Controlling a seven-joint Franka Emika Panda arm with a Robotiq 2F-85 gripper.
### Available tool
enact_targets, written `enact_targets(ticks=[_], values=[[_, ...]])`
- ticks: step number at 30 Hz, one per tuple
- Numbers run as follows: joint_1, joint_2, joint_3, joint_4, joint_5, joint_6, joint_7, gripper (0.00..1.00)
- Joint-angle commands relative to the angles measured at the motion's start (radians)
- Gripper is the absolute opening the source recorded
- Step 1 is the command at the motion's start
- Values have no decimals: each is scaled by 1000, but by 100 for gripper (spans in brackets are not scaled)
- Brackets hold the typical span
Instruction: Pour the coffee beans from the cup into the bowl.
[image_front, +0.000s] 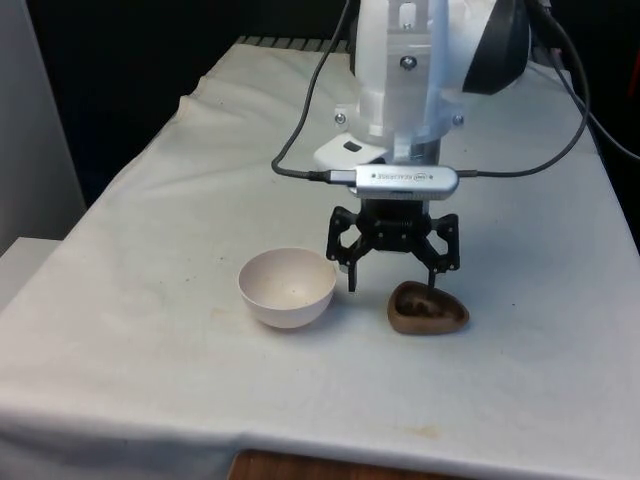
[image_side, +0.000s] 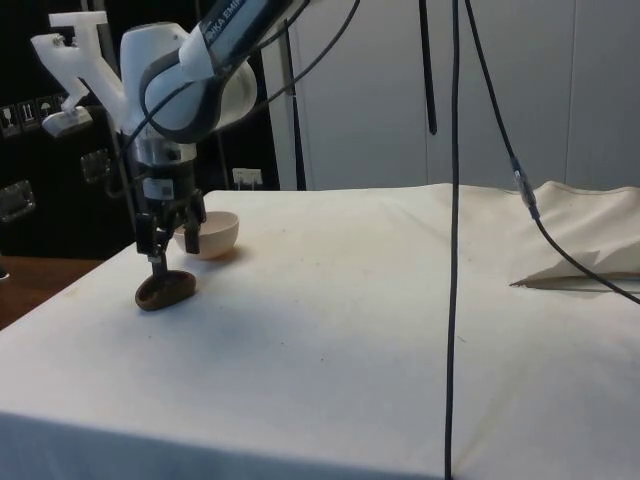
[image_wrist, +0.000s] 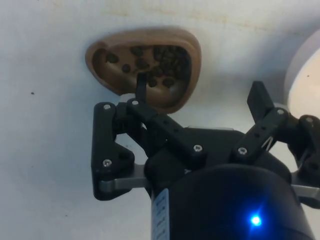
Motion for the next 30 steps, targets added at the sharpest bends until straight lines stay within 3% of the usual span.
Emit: enact_targets(ticks=[1, 3, 4, 5, 10, 14, 21, 23, 24, 30], values=[[-10, 2, 13, 0, 16, 10, -12, 100], [-11, 3, 14, 0, 35, 13, -24, 100], [-1, 1, 0, 0, 29, 4, -17, 100], [-11, 4, 14, 0, 44, 14, -29, 100], [-7, 6, 9, 0, 86, 14, -56, 100], [-1, 4, 0, 0, 81, 8, -52, 100], [-6, 15, 5, 2, 86, 14, -56, 100], [-2, 13, 0, -1, 81, 11, -52, 100], [-8, 23, 6, 5, 87, 17, -58, 100], [-10, 21, 6, 6, 87, 14, -58, 100]])
